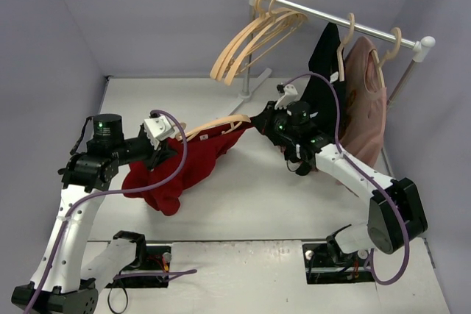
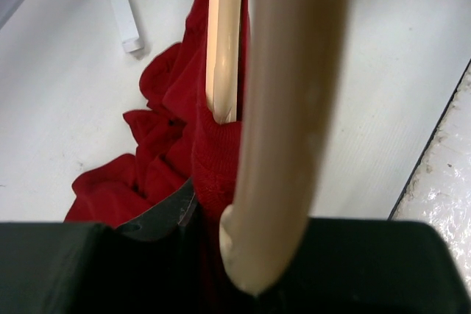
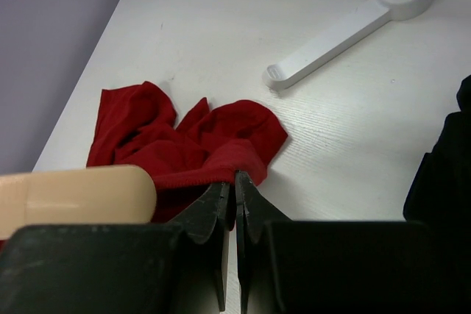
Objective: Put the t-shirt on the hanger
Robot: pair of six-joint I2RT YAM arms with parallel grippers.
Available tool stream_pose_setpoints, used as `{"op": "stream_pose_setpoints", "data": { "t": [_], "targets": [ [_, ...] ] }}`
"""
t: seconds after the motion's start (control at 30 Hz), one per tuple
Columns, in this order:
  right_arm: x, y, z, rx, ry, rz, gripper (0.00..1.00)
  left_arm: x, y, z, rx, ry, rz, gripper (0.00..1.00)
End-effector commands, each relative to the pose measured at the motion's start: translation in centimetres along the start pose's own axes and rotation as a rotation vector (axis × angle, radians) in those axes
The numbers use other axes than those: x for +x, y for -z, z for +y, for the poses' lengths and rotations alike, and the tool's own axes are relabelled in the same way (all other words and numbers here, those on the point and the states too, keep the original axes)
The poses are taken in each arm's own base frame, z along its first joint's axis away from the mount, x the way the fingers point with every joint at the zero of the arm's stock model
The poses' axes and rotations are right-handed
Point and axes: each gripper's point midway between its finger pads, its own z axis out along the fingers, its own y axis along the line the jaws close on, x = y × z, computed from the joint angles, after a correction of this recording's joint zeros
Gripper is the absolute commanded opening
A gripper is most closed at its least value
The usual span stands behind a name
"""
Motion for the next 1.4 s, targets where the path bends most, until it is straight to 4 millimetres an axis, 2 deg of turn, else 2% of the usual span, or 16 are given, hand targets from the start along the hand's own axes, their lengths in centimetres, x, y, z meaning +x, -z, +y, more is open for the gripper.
{"op": "stream_pose_setpoints", "data": {
  "t": [0.0,0.17,0.33,0.47,0.53,0.73,0.87,1.0,1.1,1.27,1.37],
  "targets": [
    [-5.9,1.0,-2.4,0.082,0.029,-0.136,0.0,-0.4,0.4,0.4,-0.028,-0.067,-0.017,0.0],
    [-7.3,1.2,-2.2,0.089,0.037,-0.16,0.0,0.2,0.4,1.3,-0.069,-0.063,0.015,0.0],
    [-9.3,1.2,-1.1,0.071,0.059,-0.184,0.0,0.4,0.2,1.7,-0.074,-0.064,0.044,0.0],
    [-11.2,1.5,0.0,0.055,0.081,-0.198,0.0,0.5,0.2,3.0,-0.12,-0.062,0.089,0.0],
    [-11.4,1.7,0.3,0.052,0.087,-0.199,0.0,0.7,0.1,3.6,-0.141,-0.051,0.116,0.0],
    [-12.7,2.5,3.1,0.0,0.122,-0.225,0.0,-2.0,-0.3,5.2,-0.219,-0.005,0.118,0.0],
    [-13.5,2.8,6.8,-0.062,0.185,-0.247,0.0,-6.3,-1.8,4.8,-0.24,-0.036,0.017,0.0],
    [-14.4,3.3,10.1,-0.099,0.314,-0.278,0.0,-8.7,-3.3,4.6,-0.202,0.001,-0.077,0.0],
    [-14.4,4.0,12.1,-0.131,0.381,-0.288,0.0,-9.0,-4.0,5.3,-0.225,0.037,-0.091,0.0],
    [-13.7,5.5,13.2,-0.155,0.434,-0.291,0.0,-9.0,-3.7,6.3,-0.3,0.099,-0.112,0.0],
    [-12.8,6.2,13.9,-0.182,0.454,-0.283,0.0,-8.5,-4.3,6.3,-0.301,0.145,-0.112,0.0]
  ]
}}
